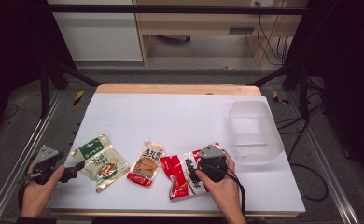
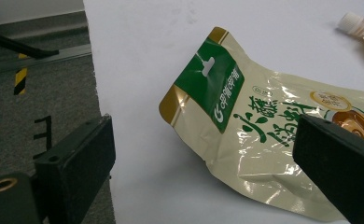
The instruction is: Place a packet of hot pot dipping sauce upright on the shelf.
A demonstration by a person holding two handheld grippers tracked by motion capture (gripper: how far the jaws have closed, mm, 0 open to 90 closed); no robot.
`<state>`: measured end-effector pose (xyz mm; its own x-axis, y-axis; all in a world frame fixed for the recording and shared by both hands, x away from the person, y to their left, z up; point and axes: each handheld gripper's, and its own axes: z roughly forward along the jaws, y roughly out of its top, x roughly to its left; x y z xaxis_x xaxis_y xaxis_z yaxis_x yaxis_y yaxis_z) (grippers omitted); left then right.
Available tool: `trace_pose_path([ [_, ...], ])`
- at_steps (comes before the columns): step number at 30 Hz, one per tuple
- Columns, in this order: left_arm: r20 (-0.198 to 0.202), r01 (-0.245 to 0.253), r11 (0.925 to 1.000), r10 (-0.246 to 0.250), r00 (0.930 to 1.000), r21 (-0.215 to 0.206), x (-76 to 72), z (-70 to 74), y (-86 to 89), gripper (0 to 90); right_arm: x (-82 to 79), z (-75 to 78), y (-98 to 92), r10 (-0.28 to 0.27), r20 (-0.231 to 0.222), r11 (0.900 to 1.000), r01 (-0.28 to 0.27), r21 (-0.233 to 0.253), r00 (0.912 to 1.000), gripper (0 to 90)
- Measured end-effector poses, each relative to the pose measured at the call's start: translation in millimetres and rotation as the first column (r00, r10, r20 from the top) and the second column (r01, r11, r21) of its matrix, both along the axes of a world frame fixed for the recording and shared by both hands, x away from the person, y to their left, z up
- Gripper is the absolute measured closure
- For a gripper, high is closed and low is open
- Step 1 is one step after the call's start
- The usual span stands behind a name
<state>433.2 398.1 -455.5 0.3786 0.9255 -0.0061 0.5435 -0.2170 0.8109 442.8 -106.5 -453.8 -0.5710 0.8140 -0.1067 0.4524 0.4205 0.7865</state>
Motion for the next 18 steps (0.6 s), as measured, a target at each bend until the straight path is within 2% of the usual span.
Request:
trace_pose_path([
  [5, -0.010, -0.005, 1.0000, 0.005, 0.9999, 0.003, 1.3, -3.0, 0.0, 5.7, -1.2, 0.6, 0.2, 0.008, 0.025, 1.000, -0.008, -0.023, 0.9997, 12.3],
  [9, -0.005, -0.031, 0.9995, 0.031, 0.9995, -0.002, 0.5, -2.3, 3.0, 5.6, -2.0, 0.6, 1.3, 0.024, 0.050, 0.999, -0.022, -0.045, 0.9984, 12.7],
  [10, 0.004, -0.057, 0.9983, 0.057, 0.9984, -0.015, -0.9, -1.4, 6.1, 5.5, -2.2, 0.4, 1.5, 0.024, 0.051, 0.999, -0.022, -0.046, 0.9984, 12.7],
  [12, 0.030, -0.094, 0.9955, 0.095, 0.9951, -0.010, -2.3, -0.3, 8.9, 5.5, -2.7, 0.6, 1.5, 0.025, 0.055, 0.999, -0.023, -0.048, 0.9982, 12.7],
  [14, 0.039, -0.104, 0.9943, 0.105, 0.9937, -0.022, -2.9, 0.6, 12.5, 5.5, -3.3, 1.1, 1.2, 0.023, 0.063, 0.999, -0.020, -0.050, 0.9977, 12.7],
  [16, 0.035, -0.100, 0.9941, 0.101, 0.9942, -0.043, -3.3, 0.7, 14.5, 5.9, -3.8, 1.1, 0.8, 0.019, 0.066, 0.998, -0.015, -0.053, 0.9976, 12.7],
  [17, 0.035, -0.100, 0.9941, 0.101, 0.9942, -0.043, -3.3, 0.7, 14.5, 8.9, -4.0, 0.9, 0.5, 0.015, 0.067, 0.999, -0.012, -0.052, 0.9976, 12.7],
  [18, 0.014, -0.058, 0.9969, 0.058, 0.9982, -0.054, -3.1, 0.3, 14.2, 11.7, -4.0, 0.6, 0.2, 0.009, 0.068, 0.999, -0.005, -0.046, 0.9977, 12.8],
])
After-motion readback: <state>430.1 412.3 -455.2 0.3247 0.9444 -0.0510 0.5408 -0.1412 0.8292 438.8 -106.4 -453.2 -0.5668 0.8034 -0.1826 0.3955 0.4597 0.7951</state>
